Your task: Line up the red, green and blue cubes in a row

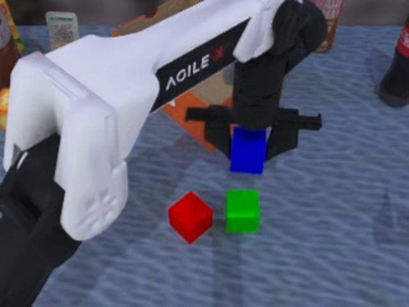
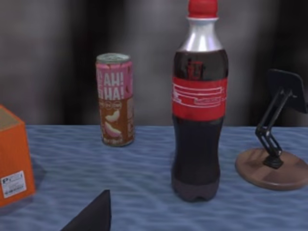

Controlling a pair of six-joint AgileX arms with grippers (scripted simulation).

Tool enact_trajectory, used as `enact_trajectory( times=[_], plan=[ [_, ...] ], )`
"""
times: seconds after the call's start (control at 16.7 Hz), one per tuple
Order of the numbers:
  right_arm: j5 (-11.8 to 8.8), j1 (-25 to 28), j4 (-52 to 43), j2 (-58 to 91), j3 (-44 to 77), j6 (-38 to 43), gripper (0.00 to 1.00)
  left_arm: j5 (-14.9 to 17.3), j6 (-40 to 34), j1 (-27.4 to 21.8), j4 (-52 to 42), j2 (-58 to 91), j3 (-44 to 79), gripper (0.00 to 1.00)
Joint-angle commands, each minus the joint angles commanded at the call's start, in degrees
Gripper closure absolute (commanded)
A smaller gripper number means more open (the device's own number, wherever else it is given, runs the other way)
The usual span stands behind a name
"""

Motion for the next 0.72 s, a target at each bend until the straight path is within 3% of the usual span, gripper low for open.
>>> enact_trajectory(
  times=[0.3, 0.72],
  plan=[
    [0.0, 0.0, 0.0, 0.0, 0.0, 0.0, 0.0, 0.03, -13.11, -6.57, -6.39, 6.77, 13.56, 1.0],
    [0.0, 0.0, 0.0, 0.0, 0.0, 0.0, 0.0, 0.02, -14.14, -7.04, -6.69, 7.15, 14.48, 1.0]
  ],
)
